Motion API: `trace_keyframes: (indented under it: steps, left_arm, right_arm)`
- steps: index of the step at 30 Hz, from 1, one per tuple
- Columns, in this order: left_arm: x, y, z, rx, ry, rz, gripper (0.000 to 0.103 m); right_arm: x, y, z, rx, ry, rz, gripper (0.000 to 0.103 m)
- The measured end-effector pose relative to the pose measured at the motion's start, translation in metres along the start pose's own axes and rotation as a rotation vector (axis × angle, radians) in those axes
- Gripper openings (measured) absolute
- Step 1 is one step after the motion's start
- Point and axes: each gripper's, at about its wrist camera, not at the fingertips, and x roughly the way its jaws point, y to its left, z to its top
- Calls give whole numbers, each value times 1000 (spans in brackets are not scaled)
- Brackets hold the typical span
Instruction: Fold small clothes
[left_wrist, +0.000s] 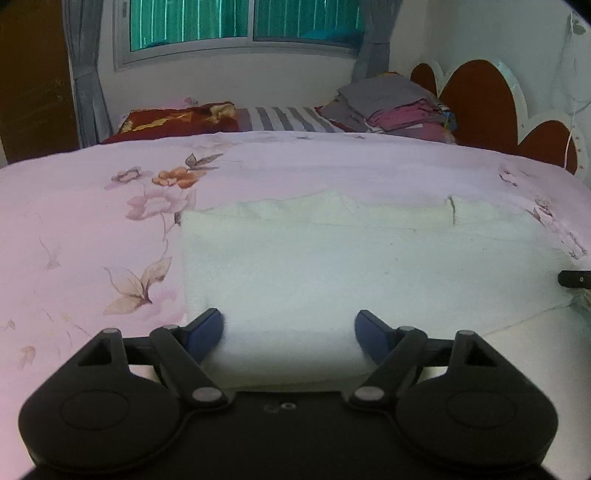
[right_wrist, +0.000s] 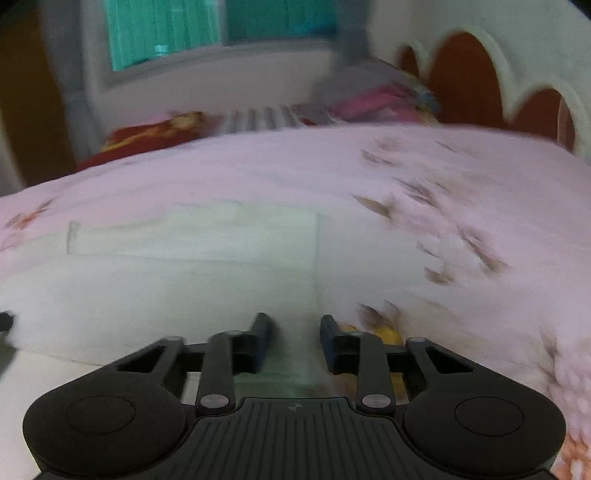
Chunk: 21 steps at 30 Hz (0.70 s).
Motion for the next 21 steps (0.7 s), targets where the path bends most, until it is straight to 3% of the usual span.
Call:
trace_keyframes:
  steps: [2,5,7,10,21]
  left_arm:
    - [-8,-6,2,-15,-22,2,74]
    - [-19,-13,-4,-13,-46,1,75]
    - [-13,-17,-11,3,-8,-8,76]
    - [-7,-24,-18,64,2,8,79]
    - [-9,-18,-23,73,-6,-19,81]
  right_arm:
    - [-2,-4,2,31,-3,10,30]
    - [-24,4,6,44,-90,-11,30]
    - [-32,16,2,24,-115,27,30]
    - [-14,28,-10,-45,-9,26,30]
    - [-11,35,-15,-79,-15,-6,30]
